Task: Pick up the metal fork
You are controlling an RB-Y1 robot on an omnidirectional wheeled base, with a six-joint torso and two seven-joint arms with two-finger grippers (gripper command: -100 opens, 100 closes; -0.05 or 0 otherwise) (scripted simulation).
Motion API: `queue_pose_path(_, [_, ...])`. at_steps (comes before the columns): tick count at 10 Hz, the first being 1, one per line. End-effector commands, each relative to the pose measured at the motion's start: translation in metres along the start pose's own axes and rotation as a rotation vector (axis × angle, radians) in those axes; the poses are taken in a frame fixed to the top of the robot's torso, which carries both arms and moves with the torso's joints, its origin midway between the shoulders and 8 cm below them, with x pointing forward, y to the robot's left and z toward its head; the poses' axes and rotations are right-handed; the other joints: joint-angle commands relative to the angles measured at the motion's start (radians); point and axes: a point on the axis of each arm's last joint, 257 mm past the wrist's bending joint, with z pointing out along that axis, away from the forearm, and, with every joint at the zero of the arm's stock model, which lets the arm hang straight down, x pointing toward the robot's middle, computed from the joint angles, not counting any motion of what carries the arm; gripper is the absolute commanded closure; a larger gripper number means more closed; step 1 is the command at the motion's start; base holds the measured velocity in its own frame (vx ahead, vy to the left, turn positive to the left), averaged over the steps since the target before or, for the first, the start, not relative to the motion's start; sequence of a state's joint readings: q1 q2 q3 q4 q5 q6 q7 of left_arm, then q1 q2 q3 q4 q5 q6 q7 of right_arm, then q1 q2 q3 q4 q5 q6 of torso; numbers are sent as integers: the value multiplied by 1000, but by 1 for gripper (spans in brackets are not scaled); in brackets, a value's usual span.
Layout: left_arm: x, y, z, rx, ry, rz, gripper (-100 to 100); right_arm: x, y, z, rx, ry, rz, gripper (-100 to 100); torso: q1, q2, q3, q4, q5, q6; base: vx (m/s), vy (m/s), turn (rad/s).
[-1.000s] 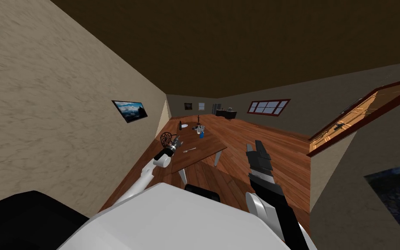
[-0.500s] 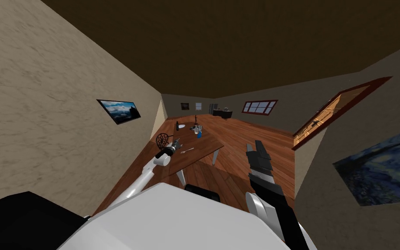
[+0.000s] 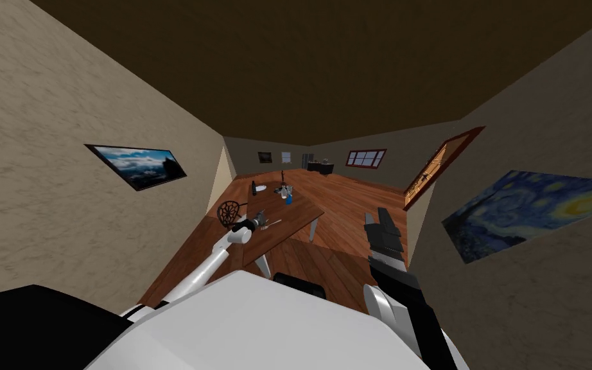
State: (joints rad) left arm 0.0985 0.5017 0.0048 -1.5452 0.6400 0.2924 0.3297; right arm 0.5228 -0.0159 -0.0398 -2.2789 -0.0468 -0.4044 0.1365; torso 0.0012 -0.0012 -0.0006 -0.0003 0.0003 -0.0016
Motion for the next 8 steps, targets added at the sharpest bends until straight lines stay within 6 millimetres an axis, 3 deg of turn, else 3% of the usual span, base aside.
queue_pose_path(1, [-16, 7, 6, -56, -32, -38, -100, 0, 0, 0, 0, 0, 0, 0, 0, 0, 0, 0, 0, 0, 0, 1, -259])
queue_pose_path(5, [-57, 41, 5, -179, -123, -83, -100, 0, 0, 0, 0, 0, 0, 0, 0, -1, 0, 0, 0, 1, 3, 2, -148])
queue_pose_path(6, [-57, 41, 5, -179, -123, -83, -100, 0, 0, 0, 0, 0, 0, 0, 0, 0, 0, 0, 0, 0, 3, 5, 22])
queue_pose_path(8, [-80, 56, 3, -247, -177, -122, -100, 0, 0, 0, 0, 0, 0, 0, -1, -1, 0, 0, 0, 1, 8, 1, -224])
